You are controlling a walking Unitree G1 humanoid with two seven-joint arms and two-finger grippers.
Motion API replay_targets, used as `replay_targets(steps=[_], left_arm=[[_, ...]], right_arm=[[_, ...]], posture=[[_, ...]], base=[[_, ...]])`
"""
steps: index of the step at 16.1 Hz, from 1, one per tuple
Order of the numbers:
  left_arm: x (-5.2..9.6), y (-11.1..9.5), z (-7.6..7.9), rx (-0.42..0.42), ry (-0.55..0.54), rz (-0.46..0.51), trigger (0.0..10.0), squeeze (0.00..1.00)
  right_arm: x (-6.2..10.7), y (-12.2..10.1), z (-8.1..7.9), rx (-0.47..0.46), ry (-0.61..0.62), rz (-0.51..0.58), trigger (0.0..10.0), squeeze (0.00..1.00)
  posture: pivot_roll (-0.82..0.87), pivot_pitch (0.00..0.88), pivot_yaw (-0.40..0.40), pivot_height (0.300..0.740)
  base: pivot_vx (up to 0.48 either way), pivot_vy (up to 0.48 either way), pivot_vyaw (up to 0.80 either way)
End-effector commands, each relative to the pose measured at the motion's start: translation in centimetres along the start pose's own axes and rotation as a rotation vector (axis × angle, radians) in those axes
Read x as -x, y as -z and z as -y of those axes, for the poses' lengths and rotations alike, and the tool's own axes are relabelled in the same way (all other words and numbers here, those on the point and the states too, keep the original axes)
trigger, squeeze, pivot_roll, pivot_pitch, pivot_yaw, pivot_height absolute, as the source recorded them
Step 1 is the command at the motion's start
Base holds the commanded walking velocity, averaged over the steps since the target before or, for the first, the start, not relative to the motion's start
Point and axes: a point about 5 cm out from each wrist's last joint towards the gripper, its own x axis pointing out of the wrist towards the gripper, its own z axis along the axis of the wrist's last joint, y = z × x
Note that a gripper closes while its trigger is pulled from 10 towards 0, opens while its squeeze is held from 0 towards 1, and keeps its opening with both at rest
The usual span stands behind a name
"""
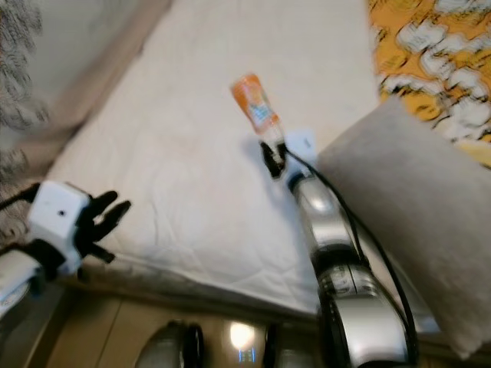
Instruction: Clean up the room
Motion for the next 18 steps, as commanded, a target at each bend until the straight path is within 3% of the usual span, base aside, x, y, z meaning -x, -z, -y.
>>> replay_targets(steps=[1, 2, 3, 4, 5, 6, 7, 9, 11, 16, 18], left_arm=[[-0.3, 0.4, 0.1, -0.01, -0.014, -0.007, 10.0, 0.0], [-0.8, 0.7, 0.1, 0.005, -0.035, -0.001, 10.0, 0.0], [-1.3, 1.0, 0.3, 0.038, -0.061, 0.006, 10.0, 0.0], [-1.5, 1.2, 0.4, 0.049, -0.076, 0.008, 10.0, 0.0], [-1.8, 1.7, 0.4, 0.086, -0.141, 0.004, 10.0, 0.0], [-1.8, 1.9, 0.4, 0.095, -0.16, 0.002, 10.0, 0.0], [-1.8, 2.2, 0.5, 0.123, -0.197, -0.004, 10.0, 0.0], [-1.9, 2.5, 1.0, 0.144, -0.223, -0.009, 10.0, 0.0], [-1.9, 2.6, 1.5, 0.14, -0.25, -0.003, 10.0, 0.0], [-2.7, 2.4, 1.4, 0.12, -0.253, 0.016, 10.0, 0.0], [-2.8, 2.3, 1.3, 0.12, -0.26, 0.023, 10.0, 0.0]], right_arm=[[0.2, -1.3, -0.4, -0.042, -0.018, 0.062, 1.3, 0.0], [1.7, -1.4, -0.3, -0.095, -0.01, 0.064, 1.6, 0.0], [3.5, -1.3, 0.1, -0.112, 0.033, 0.026, 2.9, 0.0], [4.4, -1.2, 0.2, -0.109, 0.045, 0.012, 3.3, 0.0], [6.4, -1.2, 0.5, -0.045, 0.084, 0.023, 4.5, 0.0], [7.0, -1.1, 0.5, -0.008, 0.095, 0.011, 10.0, 0.0], [8.2, -0.3, 0.5, 0.09, 0.137, -0.018, 10.0, 0.0], [10.2, 1.4, -0.2, -0.107, 0.145, -0.161, 10.0, 0.0], [11.5, 1.5, -1.3, -0.163, 0.151, -0.164, 10.0, 0.0], [11.1, 0.1, -1.9, -0.212, 0.145, -0.097, 10.0, 0.0], [11.0, -0.1, -1.9, -0.176, 0.128, -0.096, 10.0, 0.0]], posture=[[0.04, 0.026, 0.071, 0.74], [0.01, 0.004, 0.081, 0.74], [0.0, 0.0, 0.082, 0.74], [-0.01, 0.0, 0.08, 0.74], [-0.03, 0.0, 0.082, 0.74], [-0.03, 0.0, 0.081, 0.74], [-0.04, 0.0, 0.08, 0.74], [-0.02, 0.0, 0.059, 0.74], [-0.01, 0.0, 0.049, 0.74], [0.0, 0.0, 0.047, 0.74], [0.0, 0.0, 0.046, 0.74]], base=[[0.0, 0.0, 0.0], [0.0, 0.0, 0.0], [0.0, 0.0, 0.0], [0.0, 0.0, 0.0], [0.0, 0.0, 0.0], [0.0, 0.0, 0.0], [0.0, 0.0, 0.0], [0.0, 0.0, 0.0], [0.0, 0.0, 0.8], [0.0, 0.0, 0.8], [0.0, 0.0, 0.8]])
